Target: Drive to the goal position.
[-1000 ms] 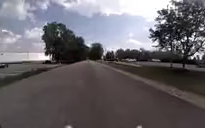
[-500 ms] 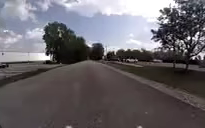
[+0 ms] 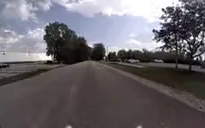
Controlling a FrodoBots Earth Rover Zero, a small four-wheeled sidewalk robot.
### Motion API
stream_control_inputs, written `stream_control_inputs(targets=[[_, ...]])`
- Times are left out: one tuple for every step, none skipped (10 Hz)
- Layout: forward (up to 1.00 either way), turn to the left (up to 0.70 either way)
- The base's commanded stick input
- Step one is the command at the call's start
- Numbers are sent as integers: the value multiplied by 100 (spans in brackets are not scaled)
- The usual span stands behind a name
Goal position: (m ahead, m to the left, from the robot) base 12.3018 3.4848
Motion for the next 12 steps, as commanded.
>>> stream_control_inputs(targets=[[70, 0], [70, 0], [70, 0], [70, 0], [70, 19], [70, 35], [70, 20], [70, 0], [70, 0], [70, 0], [70, 0], [70, 0]])
